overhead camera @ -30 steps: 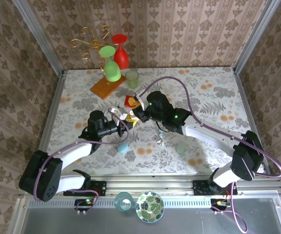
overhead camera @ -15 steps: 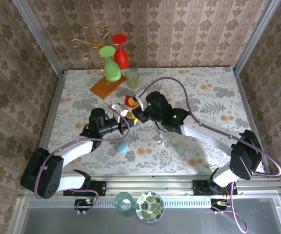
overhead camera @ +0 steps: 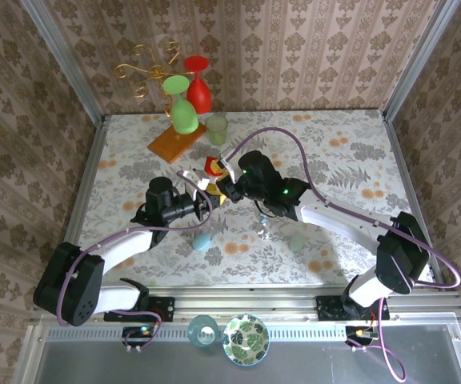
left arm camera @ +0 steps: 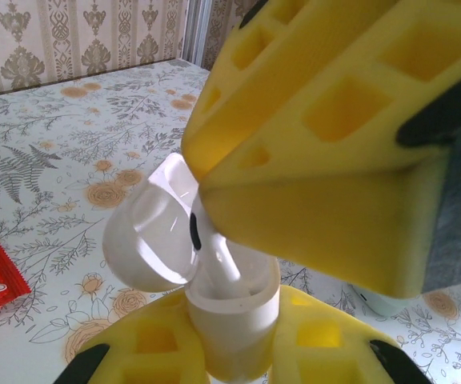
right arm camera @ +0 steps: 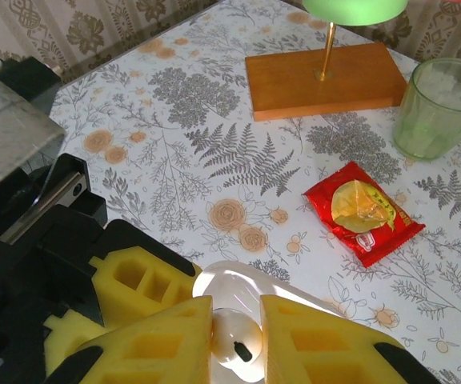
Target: Insert the wireless bluetooth earbuds into the charging case
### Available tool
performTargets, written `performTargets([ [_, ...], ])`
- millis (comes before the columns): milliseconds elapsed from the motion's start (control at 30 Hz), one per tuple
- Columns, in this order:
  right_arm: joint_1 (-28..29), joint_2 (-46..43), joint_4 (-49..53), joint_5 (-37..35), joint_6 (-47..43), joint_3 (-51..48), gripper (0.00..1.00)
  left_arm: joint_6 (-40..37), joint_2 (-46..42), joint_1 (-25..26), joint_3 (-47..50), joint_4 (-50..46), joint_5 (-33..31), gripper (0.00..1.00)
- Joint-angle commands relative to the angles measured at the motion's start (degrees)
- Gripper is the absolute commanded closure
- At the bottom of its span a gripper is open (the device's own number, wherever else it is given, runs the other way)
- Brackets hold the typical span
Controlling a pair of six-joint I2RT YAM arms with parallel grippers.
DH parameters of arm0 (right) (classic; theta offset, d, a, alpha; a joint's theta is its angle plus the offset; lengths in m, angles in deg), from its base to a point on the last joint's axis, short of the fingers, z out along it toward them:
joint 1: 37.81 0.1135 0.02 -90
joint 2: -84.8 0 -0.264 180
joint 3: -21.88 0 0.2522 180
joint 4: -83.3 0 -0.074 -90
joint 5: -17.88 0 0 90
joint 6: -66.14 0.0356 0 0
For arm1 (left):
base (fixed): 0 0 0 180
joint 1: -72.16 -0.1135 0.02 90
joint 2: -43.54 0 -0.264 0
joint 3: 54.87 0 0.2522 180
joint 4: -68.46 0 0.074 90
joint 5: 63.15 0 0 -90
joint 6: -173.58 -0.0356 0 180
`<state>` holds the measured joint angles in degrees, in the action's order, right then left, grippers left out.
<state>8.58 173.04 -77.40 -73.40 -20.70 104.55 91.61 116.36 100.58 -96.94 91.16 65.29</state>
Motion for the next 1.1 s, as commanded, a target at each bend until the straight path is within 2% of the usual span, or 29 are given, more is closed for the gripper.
performTargets([
  [0, 0.0, 0.8, -2.0, -0.8, -0.5, -0.6, 0.79, 1.4, -0.3, 0.1, -2.1, 2.2, 1.6, 1.00],
  [200, 0.1, -0.3, -2.4, 1.1, -1.0, -1.6, 0.78, 2.3, 0.0, 0.0, -2.7, 1.5, -0.1, 1.00],
  [300, 0.1, -1.3, -1.8, 2.2, -1.5, -1.8, 0.73, 2.5, 0.1, 0.0, -2.8, 2.1, -0.4, 1.00],
  [500, -0.3, -3.5, -2.9, 1.6, 0.7, -2.1, 0.56, -0.2, 0.1, 0.1, -1.3, 3.7, 0.8, 1.00],
  [600, -1.1, -5.4, -4.6, 1.6, 2.5, -3.1, 0.42, -2.3, 0.1, 0.0, -0.1, 4.4, 1.2, 1.00],
  [800, -4.3, -10.1, -8.3, 5.5, 8.2, -6.6, 0.27, -6.9, 1.7, -0.1, 1.8, 9.0, 3.7, 1.00],
  [933, -6.3, -11.8, -7.4, 5.8, 10.6, -8.1, 0.24, -8.0, 3.1, -0.2, 3.8, 16.5, 5.5, 1.00],
  [1067, -9.6, -13.3, -6.3, 6.2, 16.0, -10.4, 0.23, -9.8, 3.4, -0.3, 4.8, 18.8, 6.3, 1.00],
])
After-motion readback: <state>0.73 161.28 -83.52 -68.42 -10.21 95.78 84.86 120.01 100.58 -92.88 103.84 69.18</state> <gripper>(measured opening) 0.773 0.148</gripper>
